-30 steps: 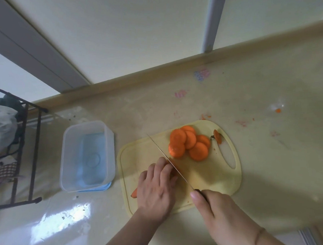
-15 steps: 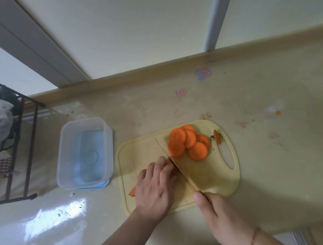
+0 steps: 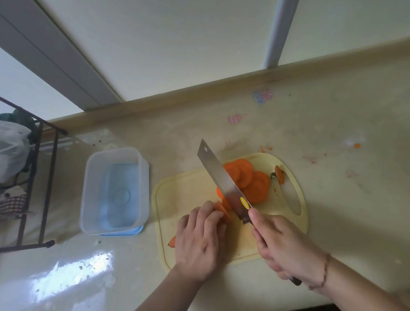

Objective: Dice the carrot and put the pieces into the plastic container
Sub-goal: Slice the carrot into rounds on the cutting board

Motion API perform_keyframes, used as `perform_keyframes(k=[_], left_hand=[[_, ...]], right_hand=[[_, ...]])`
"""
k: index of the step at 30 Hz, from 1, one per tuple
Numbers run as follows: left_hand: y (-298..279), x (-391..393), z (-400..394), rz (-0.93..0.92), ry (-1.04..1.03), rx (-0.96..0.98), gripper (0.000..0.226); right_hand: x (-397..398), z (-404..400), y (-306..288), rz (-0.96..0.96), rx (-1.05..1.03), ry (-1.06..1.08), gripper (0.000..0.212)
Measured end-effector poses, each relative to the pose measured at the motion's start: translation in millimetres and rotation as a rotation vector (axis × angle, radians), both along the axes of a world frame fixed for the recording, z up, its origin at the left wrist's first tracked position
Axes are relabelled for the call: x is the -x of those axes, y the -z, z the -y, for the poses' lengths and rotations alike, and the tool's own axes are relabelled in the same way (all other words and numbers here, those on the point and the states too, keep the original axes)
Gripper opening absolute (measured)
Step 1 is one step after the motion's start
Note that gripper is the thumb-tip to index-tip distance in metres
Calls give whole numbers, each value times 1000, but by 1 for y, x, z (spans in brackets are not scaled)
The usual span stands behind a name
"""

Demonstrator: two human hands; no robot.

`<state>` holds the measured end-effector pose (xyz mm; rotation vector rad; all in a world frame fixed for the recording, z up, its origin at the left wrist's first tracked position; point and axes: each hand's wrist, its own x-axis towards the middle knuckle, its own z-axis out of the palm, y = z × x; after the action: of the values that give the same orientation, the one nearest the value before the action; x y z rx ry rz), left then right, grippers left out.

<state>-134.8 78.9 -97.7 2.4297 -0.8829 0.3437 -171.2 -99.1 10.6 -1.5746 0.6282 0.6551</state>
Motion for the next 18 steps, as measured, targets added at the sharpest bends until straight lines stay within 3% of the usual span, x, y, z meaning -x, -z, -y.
perform_keyframes(k=[5,18], left_hand=[[0,1,0,-4,-24,10,23],[3,0,2,-4,-39,16,24]], right_hand=[[26,-3,-10,168,212,-139,55],[51,-12,-23,134,400,-220,48]])
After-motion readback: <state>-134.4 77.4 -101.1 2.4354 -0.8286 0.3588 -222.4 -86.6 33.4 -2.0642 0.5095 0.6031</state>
